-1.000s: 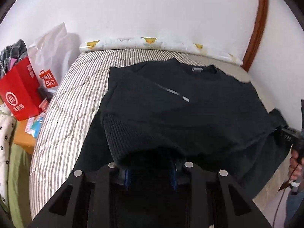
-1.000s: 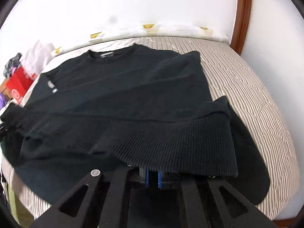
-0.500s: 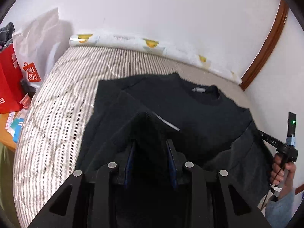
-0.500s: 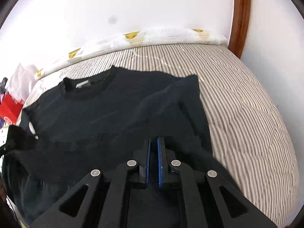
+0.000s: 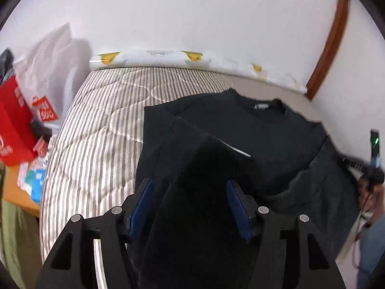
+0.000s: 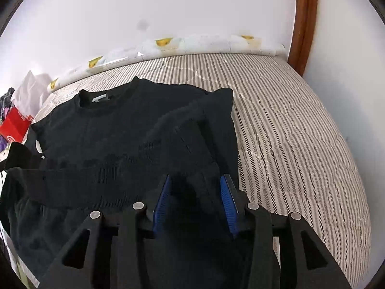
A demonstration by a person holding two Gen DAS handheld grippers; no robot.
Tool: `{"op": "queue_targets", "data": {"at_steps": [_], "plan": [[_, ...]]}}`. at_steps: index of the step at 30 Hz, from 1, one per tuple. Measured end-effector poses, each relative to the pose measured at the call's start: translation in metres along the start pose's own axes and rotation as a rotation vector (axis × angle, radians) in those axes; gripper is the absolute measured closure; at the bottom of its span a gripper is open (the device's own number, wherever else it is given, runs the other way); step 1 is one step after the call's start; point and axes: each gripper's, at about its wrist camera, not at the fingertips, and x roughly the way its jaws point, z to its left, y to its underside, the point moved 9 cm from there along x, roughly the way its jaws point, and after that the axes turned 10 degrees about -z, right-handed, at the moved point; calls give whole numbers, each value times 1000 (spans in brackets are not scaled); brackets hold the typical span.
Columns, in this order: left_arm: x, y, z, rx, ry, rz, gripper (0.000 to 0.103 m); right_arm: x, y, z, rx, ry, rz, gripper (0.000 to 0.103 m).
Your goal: Fold small clothes
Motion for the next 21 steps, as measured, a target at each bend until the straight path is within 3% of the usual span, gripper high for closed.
{"op": "queue_targets", "data": {"at_steps": [3, 5, 6, 7, 13, 21], "plan": [[16, -1, -4, 33, -16, 31, 54, 8, -3, 2, 0, -2, 5, 58], [24, -2, -7, 48, -31, 46, 77, 12, -5, 3, -10, 7, 2, 60], [25, -4, -6, 50, -48, 39, 85, 14, -7, 3, -24, 21, -3, 65], [24, -5, -7, 48, -45, 33, 91, 15, -9, 3, -39, 34, -8, 78], [4, -24, 3, -21, -39, -62, 93, -6, -26, 5, -74, -8, -104, 87], [23, -57, 19, -119, -85, -120, 93, 4, -71, -14, 66, -37, -181, 88]]}}
